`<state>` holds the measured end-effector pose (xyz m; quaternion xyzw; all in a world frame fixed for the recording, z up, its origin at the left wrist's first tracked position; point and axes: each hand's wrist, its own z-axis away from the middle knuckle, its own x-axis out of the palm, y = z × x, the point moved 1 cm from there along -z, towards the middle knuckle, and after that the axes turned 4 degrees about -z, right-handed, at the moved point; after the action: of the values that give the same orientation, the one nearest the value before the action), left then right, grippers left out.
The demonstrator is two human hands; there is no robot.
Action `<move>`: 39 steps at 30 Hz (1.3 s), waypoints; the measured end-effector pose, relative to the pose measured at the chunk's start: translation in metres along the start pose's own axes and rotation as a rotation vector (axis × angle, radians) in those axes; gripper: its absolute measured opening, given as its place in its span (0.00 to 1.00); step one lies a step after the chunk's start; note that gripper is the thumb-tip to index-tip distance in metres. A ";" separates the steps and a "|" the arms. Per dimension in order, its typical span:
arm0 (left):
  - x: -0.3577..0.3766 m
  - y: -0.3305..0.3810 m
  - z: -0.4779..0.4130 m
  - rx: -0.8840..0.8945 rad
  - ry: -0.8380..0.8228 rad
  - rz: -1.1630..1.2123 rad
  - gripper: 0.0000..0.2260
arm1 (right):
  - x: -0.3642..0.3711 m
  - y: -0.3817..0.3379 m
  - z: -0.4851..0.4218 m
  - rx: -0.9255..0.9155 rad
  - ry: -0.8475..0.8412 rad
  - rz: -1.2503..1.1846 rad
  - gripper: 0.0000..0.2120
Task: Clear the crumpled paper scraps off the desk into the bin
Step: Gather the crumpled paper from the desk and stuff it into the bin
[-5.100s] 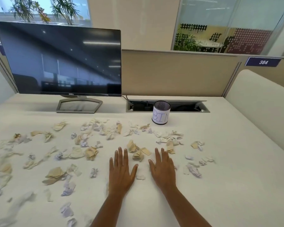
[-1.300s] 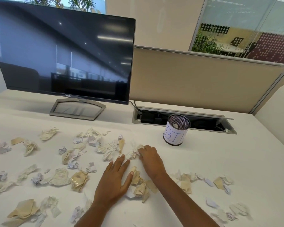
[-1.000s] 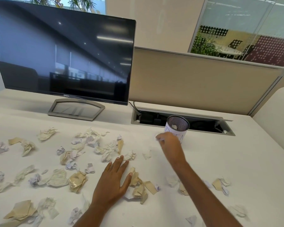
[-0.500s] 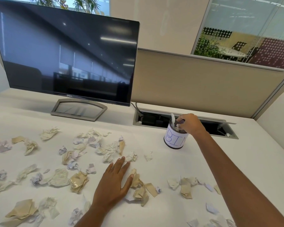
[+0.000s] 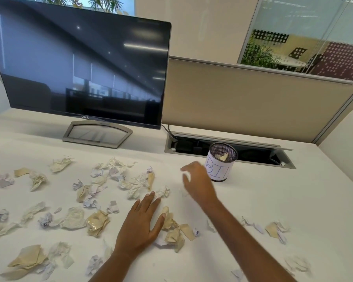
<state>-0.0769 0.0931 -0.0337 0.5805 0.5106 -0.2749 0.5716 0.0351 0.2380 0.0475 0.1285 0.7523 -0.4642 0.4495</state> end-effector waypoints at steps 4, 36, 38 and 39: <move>-0.002 0.002 0.001 -0.024 -0.002 0.049 0.26 | 0.047 -0.006 0.012 0.204 -0.289 0.025 0.25; -0.023 0.021 0.008 0.068 0.017 0.067 0.41 | -0.059 0.104 0.086 0.280 -0.154 0.205 0.15; -0.027 0.034 0.005 0.065 0.057 0.096 0.38 | -0.063 0.103 0.097 0.345 -0.235 0.126 0.20; -0.028 0.042 0.002 0.066 0.093 0.107 0.35 | -0.063 0.101 0.102 0.354 -0.270 0.105 0.23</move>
<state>-0.0473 0.0904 0.0077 0.6375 0.4955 -0.2335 0.5418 0.1890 0.2228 0.0218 0.1810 0.5844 -0.5778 0.5402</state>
